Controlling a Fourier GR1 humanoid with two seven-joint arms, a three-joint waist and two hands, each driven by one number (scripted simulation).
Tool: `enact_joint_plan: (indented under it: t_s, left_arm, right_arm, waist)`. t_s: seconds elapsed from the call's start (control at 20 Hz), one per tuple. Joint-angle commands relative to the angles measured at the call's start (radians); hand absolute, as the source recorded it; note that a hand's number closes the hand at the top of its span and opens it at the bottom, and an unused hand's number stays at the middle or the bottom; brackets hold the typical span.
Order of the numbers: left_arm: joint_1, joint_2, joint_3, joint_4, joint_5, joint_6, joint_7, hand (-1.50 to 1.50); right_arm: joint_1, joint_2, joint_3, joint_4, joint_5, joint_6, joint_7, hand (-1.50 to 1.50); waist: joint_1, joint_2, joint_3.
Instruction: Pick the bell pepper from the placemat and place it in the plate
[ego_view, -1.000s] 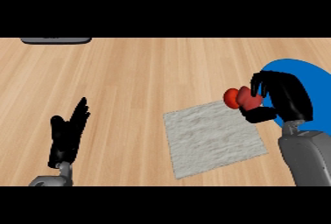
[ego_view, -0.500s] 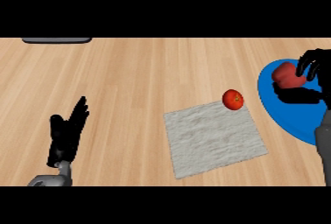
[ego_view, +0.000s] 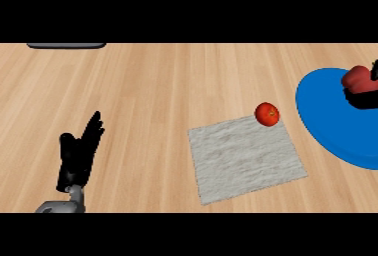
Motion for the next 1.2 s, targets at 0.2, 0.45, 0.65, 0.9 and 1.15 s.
enact_joint_plan:
  t_s: [0.2, 0.45, 0.65, 0.9, 1.15]
  left_arm:
    - [0.031, -0.038, -0.029, 0.002, -0.035, 0.018, -0.015, 0.0]
    - [-0.05, -0.027, 0.01, 0.046, -0.022, 0.017, -0.005, 0.0]
    - [-0.029, -0.023, 0.006, 0.053, -0.016, -0.004, -0.024, 0.0]
    - [0.035, -0.022, -0.015, -0.063, -0.023, -0.007, 0.031, 0.0]
    - [0.012, -0.052, -0.026, -0.014, -0.048, 0.026, 0.007, 0.0]
  right_arm:
    - [-0.066, -0.071, -0.046, 0.39, 0.009, -0.089, -0.171, 1.5]
    - [-0.061, -0.121, -0.054, 0.55, -0.039, 0.031, -0.283, 1.5]
    - [-0.135, -0.147, -0.022, 0.716, -0.006, 0.126, -0.263, 1.5]
    - [-0.168, -0.15, -0.013, 0.825, -0.019, 0.143, -0.409, -1.5]
    - [-0.21, -0.176, -0.148, 0.799, -0.188, 0.198, -0.58, -1.5]
  waist:
    - [0.007, 0.002, 0.0]
    - [0.002, 0.004, 0.001]
    - [0.013, 0.007, 0.001]
    - [0.013, 0.002, 0.001]
    - [0.004, 0.0, 0.002]
